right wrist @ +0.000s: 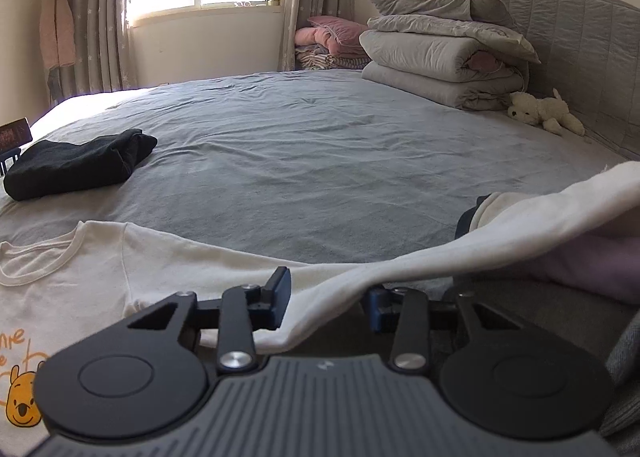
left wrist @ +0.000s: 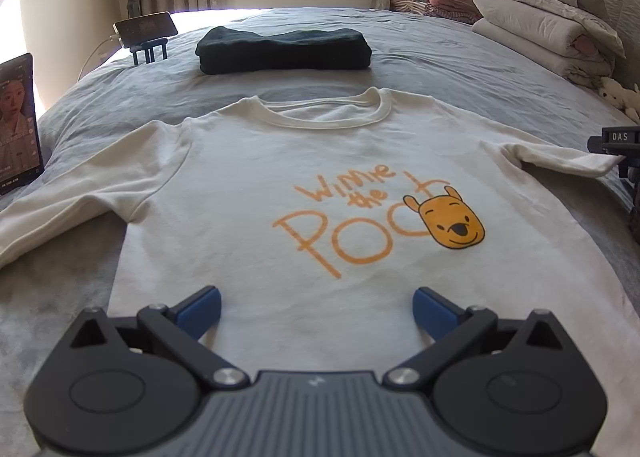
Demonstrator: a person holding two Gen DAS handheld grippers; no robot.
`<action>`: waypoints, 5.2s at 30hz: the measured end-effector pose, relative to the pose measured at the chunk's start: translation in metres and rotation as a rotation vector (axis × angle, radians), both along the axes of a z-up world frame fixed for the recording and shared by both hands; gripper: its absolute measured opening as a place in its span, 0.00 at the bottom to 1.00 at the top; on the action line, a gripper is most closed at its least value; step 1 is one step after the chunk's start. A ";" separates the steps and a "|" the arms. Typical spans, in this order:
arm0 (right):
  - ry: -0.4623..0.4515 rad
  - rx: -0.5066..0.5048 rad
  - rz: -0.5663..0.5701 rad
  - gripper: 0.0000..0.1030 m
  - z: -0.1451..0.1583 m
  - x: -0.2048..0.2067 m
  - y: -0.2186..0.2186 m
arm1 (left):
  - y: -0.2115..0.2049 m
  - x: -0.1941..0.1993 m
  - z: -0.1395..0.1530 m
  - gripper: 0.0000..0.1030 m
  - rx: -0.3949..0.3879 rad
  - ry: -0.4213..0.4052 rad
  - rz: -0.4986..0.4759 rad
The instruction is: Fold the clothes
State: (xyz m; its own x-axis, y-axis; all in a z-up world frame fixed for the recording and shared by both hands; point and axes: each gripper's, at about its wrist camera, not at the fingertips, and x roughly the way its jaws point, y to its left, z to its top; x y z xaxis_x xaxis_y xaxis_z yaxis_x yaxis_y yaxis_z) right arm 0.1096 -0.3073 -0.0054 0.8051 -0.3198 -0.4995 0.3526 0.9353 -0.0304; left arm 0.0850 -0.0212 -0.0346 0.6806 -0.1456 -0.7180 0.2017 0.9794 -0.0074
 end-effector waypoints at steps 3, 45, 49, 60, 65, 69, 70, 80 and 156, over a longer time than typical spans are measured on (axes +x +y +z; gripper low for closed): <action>-0.052 -0.048 0.025 0.13 0.006 0.000 0.008 | 0.002 0.001 0.000 0.99 -0.002 0.000 0.006; 0.175 -0.216 0.600 0.17 -0.035 -0.006 0.153 | 0.016 0.002 0.002 0.99 0.049 -0.015 0.043; 0.182 -0.177 0.596 0.29 -0.027 -0.012 0.145 | 0.016 0.002 0.001 0.99 0.054 -0.017 0.043; 0.211 -0.172 0.582 0.35 -0.012 -0.032 0.125 | 0.013 -0.001 0.001 0.99 0.073 -0.026 0.042; 0.225 -0.183 0.543 0.35 -0.009 -0.037 0.105 | 0.012 -0.003 0.001 0.99 0.077 -0.028 0.040; 0.237 -0.186 0.497 0.36 -0.009 -0.036 0.086 | 0.011 -0.003 0.001 0.99 0.080 -0.029 0.040; 0.239 -0.190 0.486 0.36 -0.009 -0.035 0.081 | 0.011 -0.004 0.001 0.99 0.081 -0.029 0.040; 0.290 -0.232 0.401 0.42 -0.030 -0.012 0.051 | 0.010 -0.004 0.000 0.99 0.082 -0.026 0.038; 0.034 -0.102 1.002 0.55 0.005 -0.043 0.193 | 0.083 0.017 0.014 0.88 -0.132 -0.074 0.192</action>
